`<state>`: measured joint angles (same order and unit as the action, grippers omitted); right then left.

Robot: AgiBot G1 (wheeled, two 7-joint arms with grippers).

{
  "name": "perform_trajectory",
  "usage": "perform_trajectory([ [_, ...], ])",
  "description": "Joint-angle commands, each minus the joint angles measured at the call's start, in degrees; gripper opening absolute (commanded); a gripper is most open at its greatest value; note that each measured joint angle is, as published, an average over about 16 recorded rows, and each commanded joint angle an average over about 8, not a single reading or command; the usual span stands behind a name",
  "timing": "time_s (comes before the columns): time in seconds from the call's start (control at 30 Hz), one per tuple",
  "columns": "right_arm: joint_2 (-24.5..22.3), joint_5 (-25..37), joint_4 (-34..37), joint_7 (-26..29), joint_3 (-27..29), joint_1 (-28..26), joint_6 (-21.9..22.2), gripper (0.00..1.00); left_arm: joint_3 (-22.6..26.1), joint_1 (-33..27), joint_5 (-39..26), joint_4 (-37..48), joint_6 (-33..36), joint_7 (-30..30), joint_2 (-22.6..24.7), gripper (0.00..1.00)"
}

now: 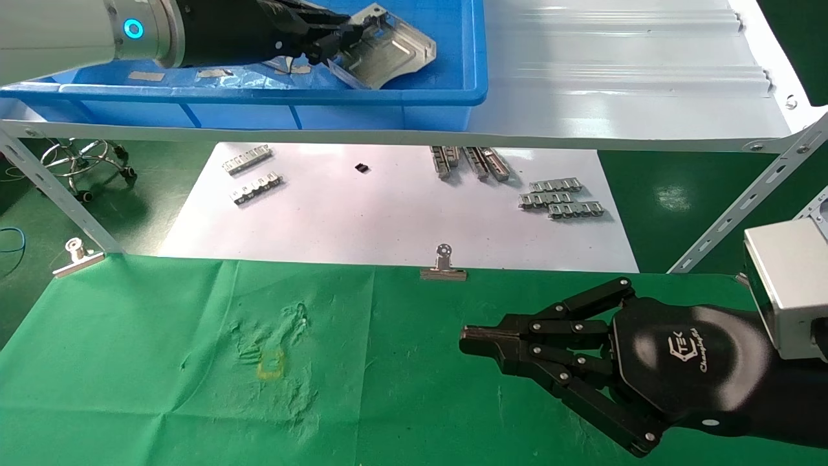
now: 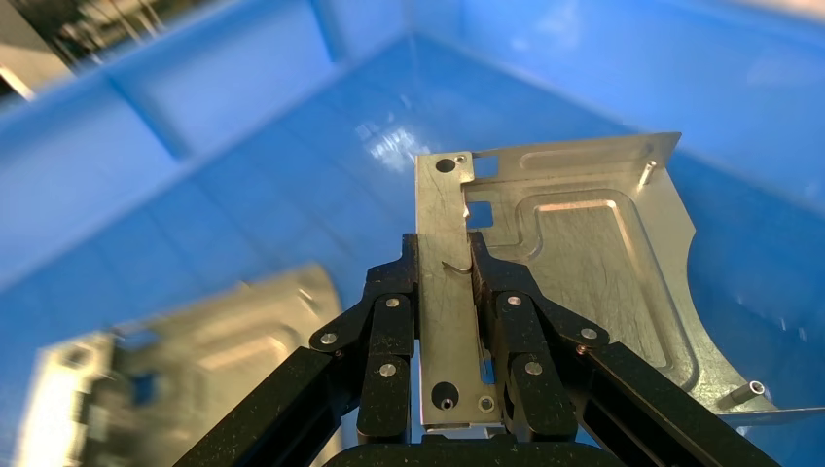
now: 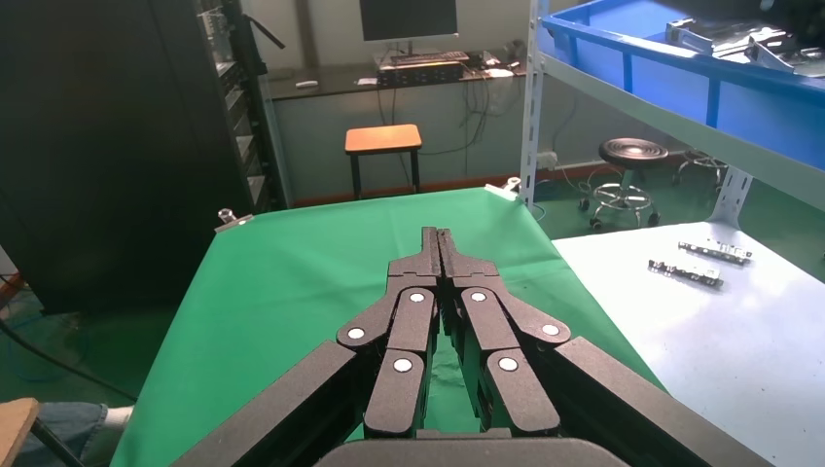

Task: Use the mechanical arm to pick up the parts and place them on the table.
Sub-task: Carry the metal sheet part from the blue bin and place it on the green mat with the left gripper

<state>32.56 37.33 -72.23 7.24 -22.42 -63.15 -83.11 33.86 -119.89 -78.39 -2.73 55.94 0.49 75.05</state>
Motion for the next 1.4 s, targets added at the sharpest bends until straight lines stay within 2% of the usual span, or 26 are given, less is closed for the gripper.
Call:
perform_trajectory([
  [0.03, 0.00, 0.00, 0.00, 0.00, 0.00, 0.00, 0.00, 0.00, -0.35, -0.16, 0.50, -0.11, -0.35, 0.30, -0.17, 0.00],
  [0.23, 0.00, 0.00, 0.00, 0.00, 0.00, 0.00, 0.00, 0.00, -2.61, -1.43, 3.80, -1.25, 4.02, 2.12, -3.07, 0.00],
  [0.63, 0.00, 0.00, 0.00, 0.00, -0.01, 0.00, 0.00, 0.00, -4.57, -0.58, 7.55, -4.83, 29.40, 8.70, -12.85, 0.00],
  [0.83, 0.00, 0.00, 0.00, 0.00, -0.01, 0.00, 0.00, 0.00, -4.15, 3.95, 11.21, -12.03, 35.99, 11.75, -17.62, 0.00],
  [0.97, 0.00, -0.01, 0.00, 0.00, -0.01, 0.00, 0.00, 0.00, -1.53, 10.18, 17.88, -24.95, 36.51, 11.35, -23.79, 0.00],
  [1.17, 0.00, -0.01, 0.00, -0.01, -0.01, 0.00, 0.00, 0.00, 5.99, 18.76, 27.74, -43.80, 36.04, 10.41, -34.62, 0.00],
  [1.27, 0.00, -0.01, 0.00, -0.01, -0.01, 0.00, 0.00, 0.00, 9.87, 21.33, 29.65, -47.78, 35.70, 11.54, -38.12, 0.00],
  [1.4, 0.00, -0.01, 0.00, -0.01, -0.01, 0.00, 0.00, 0.00, 14.33, 24.07, 28.89, -48.72, 34.77, 14.29, -40.86, 0.00],
])
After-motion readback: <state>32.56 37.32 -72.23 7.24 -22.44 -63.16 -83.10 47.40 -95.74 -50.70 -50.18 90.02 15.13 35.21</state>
